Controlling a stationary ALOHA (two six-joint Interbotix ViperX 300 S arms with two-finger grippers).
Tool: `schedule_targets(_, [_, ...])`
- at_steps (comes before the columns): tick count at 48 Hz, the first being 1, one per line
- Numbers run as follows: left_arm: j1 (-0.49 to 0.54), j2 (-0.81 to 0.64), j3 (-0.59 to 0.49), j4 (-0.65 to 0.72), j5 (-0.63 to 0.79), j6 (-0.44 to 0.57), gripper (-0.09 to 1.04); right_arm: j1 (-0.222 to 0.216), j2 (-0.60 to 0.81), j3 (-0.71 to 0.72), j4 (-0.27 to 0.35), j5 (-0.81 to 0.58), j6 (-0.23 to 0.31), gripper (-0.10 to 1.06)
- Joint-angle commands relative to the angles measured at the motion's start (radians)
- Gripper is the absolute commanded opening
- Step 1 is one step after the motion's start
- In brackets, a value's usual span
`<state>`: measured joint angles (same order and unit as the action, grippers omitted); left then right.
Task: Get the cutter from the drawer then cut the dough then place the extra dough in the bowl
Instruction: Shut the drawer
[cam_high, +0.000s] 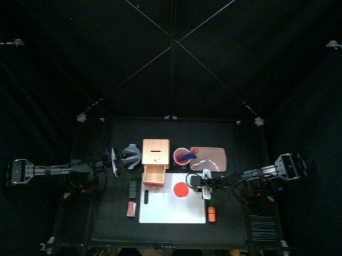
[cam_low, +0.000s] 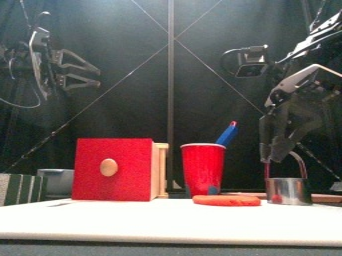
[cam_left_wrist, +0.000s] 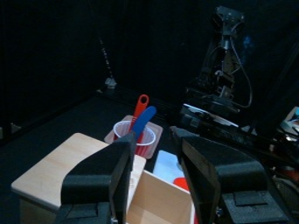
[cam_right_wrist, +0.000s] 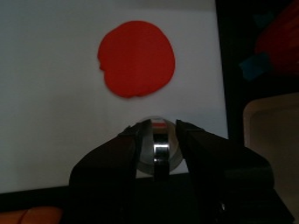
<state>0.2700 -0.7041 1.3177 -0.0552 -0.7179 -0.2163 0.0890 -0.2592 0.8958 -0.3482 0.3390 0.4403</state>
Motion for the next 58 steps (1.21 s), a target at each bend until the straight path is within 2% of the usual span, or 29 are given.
schedule_targets(1, [0.011, 0.003, -0.034, 0.0, 0.005, 0.003, 0.77, 0.003, -0.032, -0.054, -0.012, 0.011, 0.002, 0.76])
schedule_targets(8, [0.058, 0.017, -0.072, 0.003, 0.067, 0.009, 0.77, 0.003, -0.028, -0.121, -0.043, 0.023, -0.005, 0.77])
schedule_targets(15, [0.106, 0.051, -0.152, 0.04, 0.207, 0.04, 0.77, 0.006, 0.009, -0.198, -0.052, 0.023, -0.014, 0.72])
schedule_targets(21, [0.14, 0.091, -0.247, 0.083, 0.357, 0.054, 0.76, 0.023, 0.078, -0.272, -0.055, 0.021, -0.015, 0.62])
schedule_targets(28, [0.189, 0.143, -0.347, 0.103, 0.531, 0.058, 0.7, 0.049, 0.173, -0.336, -0.055, 0.023, -0.018, 0.44])
schedule_targets(37, [0.229, 0.241, -0.445, 0.221, 0.58, 0.057, 0.54, 0.086, 0.282, -0.414, -0.061, 0.025, -0.02, 0.28])
schedule_targets(41, [0.258, 0.29, -0.499, 0.247, 0.634, 0.057, 0.49, 0.094, 0.321, -0.451, -0.06, 0.018, -0.02, 0.28])
schedule_targets(50, [0.285, 0.411, -0.606, 0.298, 0.775, 0.061, 0.48, 0.107, 0.413, -0.545, -0.061, 0.025, -0.018, 0.28])
schedule_targets(58, [0.334, 0.517, -0.733, 0.425, 0.861, 0.063, 0.49, 0.106, 0.485, -0.611, -0.061, 0.025, -0.021, 0.28])
